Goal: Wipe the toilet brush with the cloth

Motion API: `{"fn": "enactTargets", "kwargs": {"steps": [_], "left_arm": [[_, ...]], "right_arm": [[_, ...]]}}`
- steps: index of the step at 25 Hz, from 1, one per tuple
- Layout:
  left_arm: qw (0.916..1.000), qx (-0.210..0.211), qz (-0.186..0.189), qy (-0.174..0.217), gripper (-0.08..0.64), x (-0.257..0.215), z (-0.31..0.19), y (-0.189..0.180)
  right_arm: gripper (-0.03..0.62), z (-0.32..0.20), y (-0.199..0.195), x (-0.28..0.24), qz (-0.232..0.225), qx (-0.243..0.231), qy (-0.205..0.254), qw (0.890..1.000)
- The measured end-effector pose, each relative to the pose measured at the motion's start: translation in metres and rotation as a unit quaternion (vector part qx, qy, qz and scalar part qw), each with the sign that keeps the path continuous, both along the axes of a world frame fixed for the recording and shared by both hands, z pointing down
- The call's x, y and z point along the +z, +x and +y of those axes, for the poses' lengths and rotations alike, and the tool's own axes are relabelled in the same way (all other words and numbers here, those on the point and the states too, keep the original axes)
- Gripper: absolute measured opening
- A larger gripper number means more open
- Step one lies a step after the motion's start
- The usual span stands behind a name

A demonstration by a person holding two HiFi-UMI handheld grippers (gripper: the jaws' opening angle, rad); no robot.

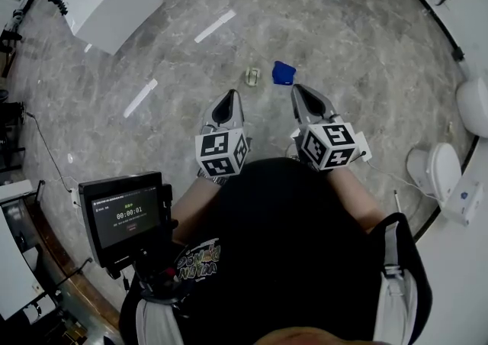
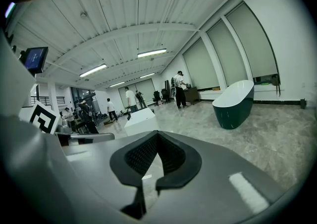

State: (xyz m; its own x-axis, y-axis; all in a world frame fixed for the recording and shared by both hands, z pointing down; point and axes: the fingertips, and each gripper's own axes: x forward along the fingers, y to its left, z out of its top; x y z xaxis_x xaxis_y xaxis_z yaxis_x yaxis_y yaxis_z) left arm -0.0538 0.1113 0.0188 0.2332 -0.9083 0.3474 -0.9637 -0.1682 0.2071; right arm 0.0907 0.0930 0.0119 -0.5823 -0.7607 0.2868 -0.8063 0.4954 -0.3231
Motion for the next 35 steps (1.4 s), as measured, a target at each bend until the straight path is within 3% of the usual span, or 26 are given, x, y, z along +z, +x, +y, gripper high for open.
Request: {"fn": "enactTargets", "kwargs": {"steps": [10,17,23,28,32,35], "left_arm": [[0.9985,0.041,-0.004,0.036,0.011,-0.013,0.000,0.016],[0.9950,0.092,0.003,0.041,0.091,-0.021,-0.001,0.033],[0.9908,0.107,0.028,0.078,0.133,-0.054,-0.014,0.035],[0.9891,0.106,0.033,0.097,0.119,-0.073,-0.020,0.032],[0.9880,0.105,0.025,0.111,0.012,-0.084,-0.020,0.035],[0.9877,0.093,0.041,0.118,-0.002,-0.089,-0.019,0.035]], "right_arm": [[0.020,0.002,-0.016,-0.011,0.005,-0.034,0.036,0.999],[0.032,0.002,-0.043,-0.025,-0.007,-0.067,0.049,0.997],[0.032,-0.003,-0.076,-0.049,-0.021,-0.103,0.077,0.992],[0.026,-0.006,-0.083,-0.059,-0.024,-0.103,0.083,0.991],[0.009,0.002,-0.090,-0.064,-0.006,-0.112,0.093,0.989],[0.003,0.003,-0.091,-0.067,0.000,-0.119,0.099,0.988]]}}
